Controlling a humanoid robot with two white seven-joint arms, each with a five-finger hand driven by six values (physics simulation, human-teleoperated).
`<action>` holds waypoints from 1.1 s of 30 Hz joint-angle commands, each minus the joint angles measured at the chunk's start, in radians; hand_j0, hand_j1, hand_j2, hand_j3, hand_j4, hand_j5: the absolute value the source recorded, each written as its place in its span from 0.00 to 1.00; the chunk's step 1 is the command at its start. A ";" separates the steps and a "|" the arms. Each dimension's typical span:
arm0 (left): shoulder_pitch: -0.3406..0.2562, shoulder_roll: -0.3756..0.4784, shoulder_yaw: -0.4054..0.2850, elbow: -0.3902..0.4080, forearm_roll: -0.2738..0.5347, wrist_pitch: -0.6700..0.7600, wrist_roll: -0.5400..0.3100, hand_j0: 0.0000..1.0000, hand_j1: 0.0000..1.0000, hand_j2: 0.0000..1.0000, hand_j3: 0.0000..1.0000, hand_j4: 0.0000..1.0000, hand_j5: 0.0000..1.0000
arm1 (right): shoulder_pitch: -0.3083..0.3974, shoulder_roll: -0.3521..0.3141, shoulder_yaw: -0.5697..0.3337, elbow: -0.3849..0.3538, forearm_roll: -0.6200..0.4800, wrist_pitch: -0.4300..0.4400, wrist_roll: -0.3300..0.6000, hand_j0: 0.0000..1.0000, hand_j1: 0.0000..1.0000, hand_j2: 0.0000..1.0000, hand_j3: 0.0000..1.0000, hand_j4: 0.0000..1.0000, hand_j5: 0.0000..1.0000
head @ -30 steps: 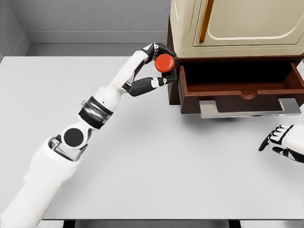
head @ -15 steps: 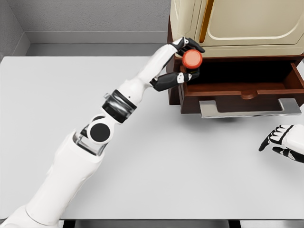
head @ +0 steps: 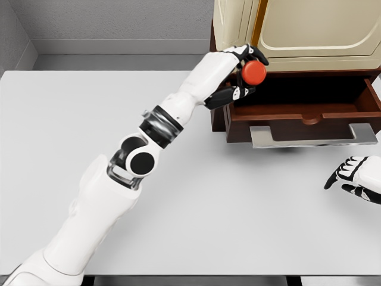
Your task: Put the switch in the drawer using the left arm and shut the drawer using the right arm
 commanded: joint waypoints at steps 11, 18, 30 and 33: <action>-0.009 -0.033 -0.041 0.002 -0.190 -0.008 0.004 0.34 0.34 0.34 0.34 0.34 0.34 | 0.000 -0.002 0.001 0.000 -0.006 0.000 0.000 0.54 0.54 0.54 0.54 0.54 0.54; -0.026 -0.035 -0.043 0.007 -0.284 0.000 0.004 0.34 0.34 0.34 0.34 0.34 0.34 | 0.000 0.000 0.001 0.000 -0.006 0.000 0.000 0.54 0.54 0.54 0.54 0.54 0.54; -0.051 -0.035 -0.089 0.016 -0.399 -0.006 0.006 0.34 0.34 0.34 0.34 0.34 0.34 | 0.000 0.000 0.001 0.000 -0.006 0.000 0.000 0.54 0.54 0.54 0.54 0.54 0.54; -0.051 -0.035 -0.089 0.017 -0.417 -0.008 0.006 0.34 0.34 0.34 0.34 0.34 0.34 | 0.000 0.000 0.001 0.000 -0.006 0.000 -0.002 0.53 0.53 0.53 0.53 0.53 0.53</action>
